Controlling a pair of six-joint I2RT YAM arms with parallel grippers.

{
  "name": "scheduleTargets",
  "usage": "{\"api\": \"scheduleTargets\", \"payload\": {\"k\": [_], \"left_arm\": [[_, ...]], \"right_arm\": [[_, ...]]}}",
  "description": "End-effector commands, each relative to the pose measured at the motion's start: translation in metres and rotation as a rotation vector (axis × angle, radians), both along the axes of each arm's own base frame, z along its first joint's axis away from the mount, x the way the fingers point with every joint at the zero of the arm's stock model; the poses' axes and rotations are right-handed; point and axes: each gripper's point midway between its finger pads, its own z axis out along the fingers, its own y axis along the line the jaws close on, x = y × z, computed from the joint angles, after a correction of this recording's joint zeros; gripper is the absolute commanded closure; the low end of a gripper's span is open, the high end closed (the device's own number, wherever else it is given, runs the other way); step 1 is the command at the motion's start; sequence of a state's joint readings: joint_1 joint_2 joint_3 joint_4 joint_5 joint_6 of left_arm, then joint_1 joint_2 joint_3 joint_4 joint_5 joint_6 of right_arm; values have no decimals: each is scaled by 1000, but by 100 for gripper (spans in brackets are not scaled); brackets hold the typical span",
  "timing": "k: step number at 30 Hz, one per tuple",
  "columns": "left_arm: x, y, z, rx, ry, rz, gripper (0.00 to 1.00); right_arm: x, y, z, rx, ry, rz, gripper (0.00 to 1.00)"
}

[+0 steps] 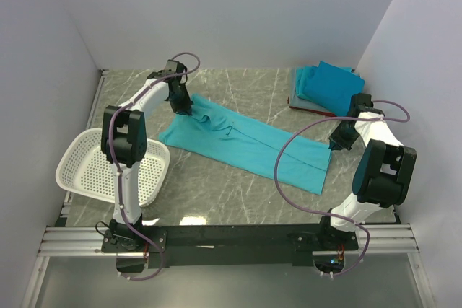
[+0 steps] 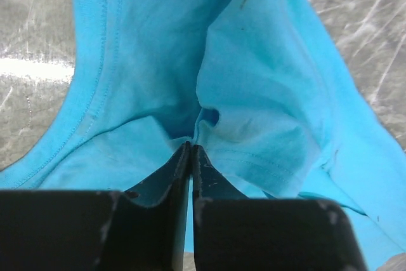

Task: Fold and stack the t-shirts
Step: Fold the tshirt

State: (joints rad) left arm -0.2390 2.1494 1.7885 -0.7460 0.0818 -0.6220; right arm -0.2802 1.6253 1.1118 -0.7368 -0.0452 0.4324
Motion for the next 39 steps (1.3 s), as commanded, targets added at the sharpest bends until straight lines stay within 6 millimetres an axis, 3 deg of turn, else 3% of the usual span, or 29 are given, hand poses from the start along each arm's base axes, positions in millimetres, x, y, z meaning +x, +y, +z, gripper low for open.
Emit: {"api": "scheduleTargets", "payload": {"k": [1,18,27,30,36,39], "left_arm": [[1,-1,19,-25,-38,4,89],[2,-4,33,-58,-60,17,82],[1,-4,19,-49,-33,4,87],[1,-3,16,-43,-29,4,85],[3,-5,9,-39,-24,-3,72],[5,-5,6,-40,-23,-9,68]], "right_arm": [[3,-8,7,-24,-19,-9,100],[3,-9,11,-32,-20,-11,100],[2,-8,10,-29,-20,-10,100],[1,-9,11,-34,-19,-9,100],[4,-12,39,-104,-63,-1,100],[7,-12,61,-148,-96,9,93]]}}
